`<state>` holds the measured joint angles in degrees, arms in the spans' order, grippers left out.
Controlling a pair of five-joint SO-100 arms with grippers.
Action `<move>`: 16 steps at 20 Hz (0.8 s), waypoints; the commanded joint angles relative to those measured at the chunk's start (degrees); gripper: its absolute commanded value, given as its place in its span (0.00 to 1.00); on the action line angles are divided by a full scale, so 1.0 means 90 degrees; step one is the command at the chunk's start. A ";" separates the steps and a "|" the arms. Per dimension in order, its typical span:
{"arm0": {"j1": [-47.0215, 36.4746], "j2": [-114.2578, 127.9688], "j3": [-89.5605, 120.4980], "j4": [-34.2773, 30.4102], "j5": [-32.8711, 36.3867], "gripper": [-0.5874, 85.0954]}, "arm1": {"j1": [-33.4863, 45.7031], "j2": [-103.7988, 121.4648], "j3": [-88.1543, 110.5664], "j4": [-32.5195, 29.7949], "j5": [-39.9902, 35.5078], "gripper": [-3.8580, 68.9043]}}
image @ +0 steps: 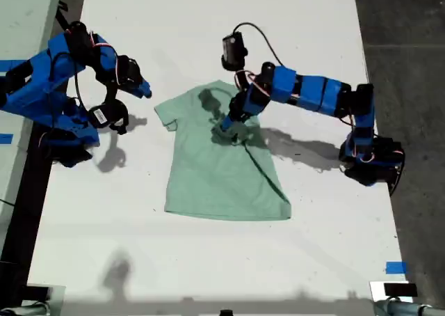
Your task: Fold tshirt
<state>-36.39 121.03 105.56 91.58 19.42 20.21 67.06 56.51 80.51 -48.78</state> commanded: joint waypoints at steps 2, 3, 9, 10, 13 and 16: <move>0.0117 0.0234 -0.0205 0.0068 -0.0215 0.10 | 0.0244 0.2100 0.0293 0.0332 -0.0098 0.40; 0.0117 0.0234 -0.0244 0.0088 -0.0215 0.09 | 0.0244 0.2422 0.0498 0.0400 -0.0098 0.41; 0.0117 -0.0146 -0.0371 0.0342 -0.0234 0.36 | 0.0088 0.3174 0.1729 0.0566 0.0088 0.39; 0.0127 -0.0342 -0.0361 0.0303 -0.0186 0.39 | 0.0039 0.3174 0.1816 0.0537 0.0117 0.39; 0.0029 -0.0928 -0.0273 0.0166 -0.0186 0.41 | -0.0098 0.3174 0.1973 0.0459 0.0166 0.39; -0.0264 -0.0859 0.0371 -0.0566 -0.0176 0.40 | -0.0195 0.3252 0.2139 0.0449 0.0205 0.38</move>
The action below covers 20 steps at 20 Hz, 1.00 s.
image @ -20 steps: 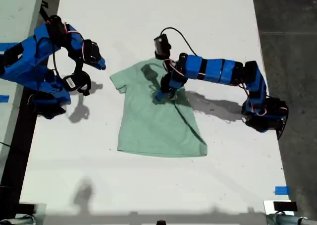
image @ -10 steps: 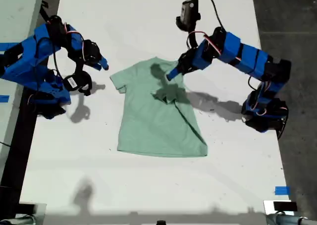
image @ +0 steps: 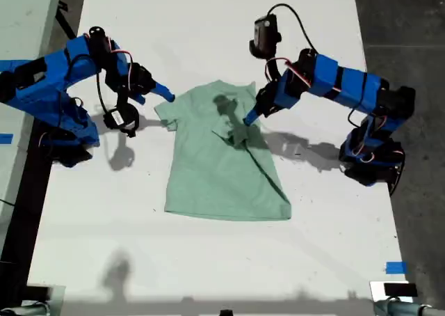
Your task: Fold tshirt
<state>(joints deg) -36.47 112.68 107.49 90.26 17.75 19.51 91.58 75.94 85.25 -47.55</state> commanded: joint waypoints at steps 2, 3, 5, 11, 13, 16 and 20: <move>-0.0469 -0.0078 0.0625 -0.0937 0.0117 0.40 | -0.0166 0.0693 0.0215 -0.0156 0.0098 0.38; -0.0557 -0.0264 0.0850 -0.1191 0.0156 0.40 | -0.0176 0.0811 0.0371 -0.0215 0.0117 0.38; -0.0684 -0.0684 0.1152 -0.1670 0.0205 0.40 | -0.0186 0.1094 0.0703 -0.0342 0.0156 0.38; -0.1084 -0.2227 0.1270 -0.2656 0.0420 0.40 | -0.0166 0.1973 0.1650 -0.0625 0.0254 0.39; -0.1221 -0.2812 0.1133 -0.2793 0.0537 0.39 | -0.0146 0.2227 0.1953 -0.0693 0.0283 0.40; -0.1270 -0.3750 0.0635 -0.2666 0.0635 0.33 | -0.0117 0.2607 0.2393 -0.0840 0.0313 0.40; -0.1143 -0.4785 -0.0117 -0.2344 0.0791 0.01 | -0.0049 0.2959 0.2793 -0.0977 0.0322 0.41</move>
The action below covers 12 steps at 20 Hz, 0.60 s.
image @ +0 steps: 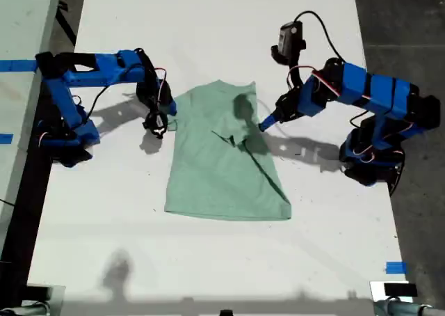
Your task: Fold tshirt
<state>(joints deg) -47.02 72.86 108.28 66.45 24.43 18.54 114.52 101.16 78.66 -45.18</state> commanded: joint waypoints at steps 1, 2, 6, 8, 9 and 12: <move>0.0107 -0.0381 -0.0264 0.0361 -0.0049 0.01 | 0.0088 0.0469 0.0068 -0.0264 0.0059 0.41; 0.0176 -0.0273 -0.0264 0.0420 -0.0186 0.01 | 0.0088 0.0498 0.0098 -0.0273 0.0059 0.41; 0.0020 0.0850 0.0322 0.0576 -0.0400 0.01 | 0.0098 0.0518 0.0146 -0.0293 0.0049 0.41; -0.0176 0.2041 0.0879 0.0732 -0.0527 0.01 | 0.0088 0.0557 0.0225 -0.0293 0.0068 0.41; -0.0205 0.2656 0.1055 0.0879 -0.0596 0.01 | 0.0088 0.0576 0.0264 -0.0293 0.0098 0.41; 0.0146 0.3584 0.0625 0.1406 -0.0840 0.01 | 0.0098 0.0596 0.0312 -0.0352 0.0107 0.41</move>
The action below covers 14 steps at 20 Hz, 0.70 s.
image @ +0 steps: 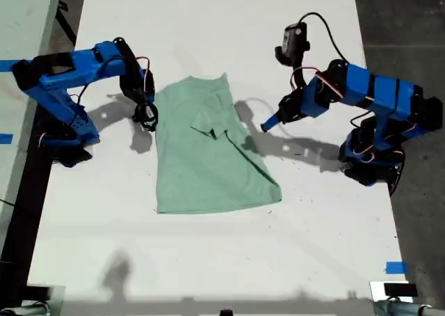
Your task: Fold tshirt
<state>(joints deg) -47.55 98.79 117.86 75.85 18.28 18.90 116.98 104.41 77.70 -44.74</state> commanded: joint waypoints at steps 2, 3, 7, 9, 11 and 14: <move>0.0586 0.0801 -0.1094 0.0469 -0.0234 0.01 | 0.0059 0.0322 -0.0049 -0.0244 0.0049 0.41; 0.0771 0.0693 -0.1465 0.0508 -0.0244 0.01 | 0.0039 0.0322 -0.0049 -0.0244 0.0059 0.41; 0.1357 -0.0117 -0.2803 0.0244 -0.0205 0.01 | -0.0039 0.0332 -0.0020 -0.0195 0.0137 0.41; 0.1582 -0.0801 -0.3564 0.0127 -0.0176 0.01 | -0.0078 0.0371 0.0020 -0.0195 0.0186 0.41; 0.1709 -0.1797 -0.4492 0.0137 -0.0088 0.01 | -0.0127 0.0410 0.0049 -0.0195 0.0225 0.41; 0.1846 -0.3760 -0.6514 0.0498 0.0078 0.01 | -0.0195 0.0586 0.0186 -0.0186 0.0322 0.41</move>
<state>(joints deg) -32.34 72.51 72.77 78.40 17.93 18.02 118.92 106.44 77.61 -42.71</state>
